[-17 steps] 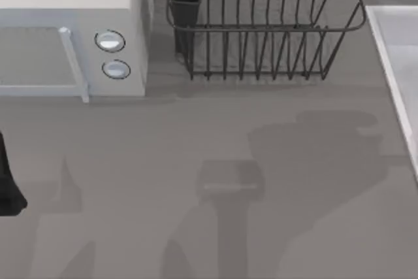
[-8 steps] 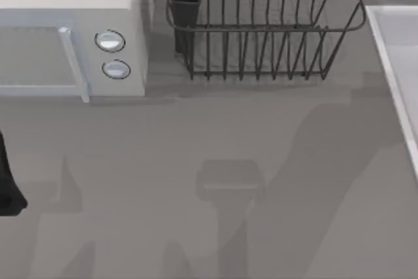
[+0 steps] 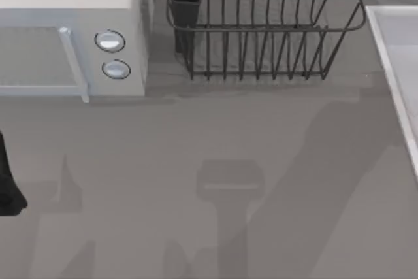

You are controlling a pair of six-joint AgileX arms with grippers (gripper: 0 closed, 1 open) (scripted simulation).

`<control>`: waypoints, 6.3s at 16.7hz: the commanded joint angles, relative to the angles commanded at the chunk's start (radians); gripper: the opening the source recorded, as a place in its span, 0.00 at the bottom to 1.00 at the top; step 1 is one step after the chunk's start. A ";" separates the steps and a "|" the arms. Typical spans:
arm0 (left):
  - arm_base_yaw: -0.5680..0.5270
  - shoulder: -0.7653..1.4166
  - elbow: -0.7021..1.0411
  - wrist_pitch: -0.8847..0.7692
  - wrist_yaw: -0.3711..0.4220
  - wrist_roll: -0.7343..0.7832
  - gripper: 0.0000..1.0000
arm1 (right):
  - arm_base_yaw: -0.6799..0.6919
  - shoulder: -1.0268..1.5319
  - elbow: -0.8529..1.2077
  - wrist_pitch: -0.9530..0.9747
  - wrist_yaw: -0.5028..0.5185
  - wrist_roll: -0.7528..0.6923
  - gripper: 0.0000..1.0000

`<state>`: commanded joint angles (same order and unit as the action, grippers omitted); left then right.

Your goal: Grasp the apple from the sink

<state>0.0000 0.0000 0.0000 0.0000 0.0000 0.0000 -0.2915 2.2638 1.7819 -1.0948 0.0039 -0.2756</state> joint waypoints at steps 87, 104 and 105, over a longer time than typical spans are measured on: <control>0.000 0.000 0.000 0.000 0.000 0.000 1.00 | 0.885 -0.478 -0.364 -0.110 -0.005 0.885 0.00; 0.000 0.000 0.000 0.000 0.000 0.000 1.00 | 0.890 -0.434 -0.582 0.154 -0.003 0.889 0.45; 0.000 0.000 0.000 0.000 0.000 0.000 1.00 | 0.890 -0.434 -0.582 0.154 -0.003 0.889 0.53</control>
<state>0.0000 0.0000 0.0000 0.0000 0.0000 0.0000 0.5990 1.8300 1.1999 -0.9407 0.0005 0.6131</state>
